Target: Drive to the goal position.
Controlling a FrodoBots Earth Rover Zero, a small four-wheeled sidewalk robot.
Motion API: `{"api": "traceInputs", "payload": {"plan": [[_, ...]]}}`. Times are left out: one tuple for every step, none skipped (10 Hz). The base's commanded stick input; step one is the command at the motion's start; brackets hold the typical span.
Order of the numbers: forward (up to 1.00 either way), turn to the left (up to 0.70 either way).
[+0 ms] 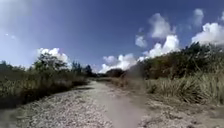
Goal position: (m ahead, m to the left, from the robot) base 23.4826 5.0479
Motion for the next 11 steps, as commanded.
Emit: {"api": "traceInputs", "payload": {"plan": [[0.6,0.01],[0.6,0.09],[0.6,0.15],[0.6,0.02],[0.6,0.0],[0.6,0.0],[0.6,0.0],[0.6,0.0],[0.6,0.0],[0.6,0.0],[0.6,0.0]]}}
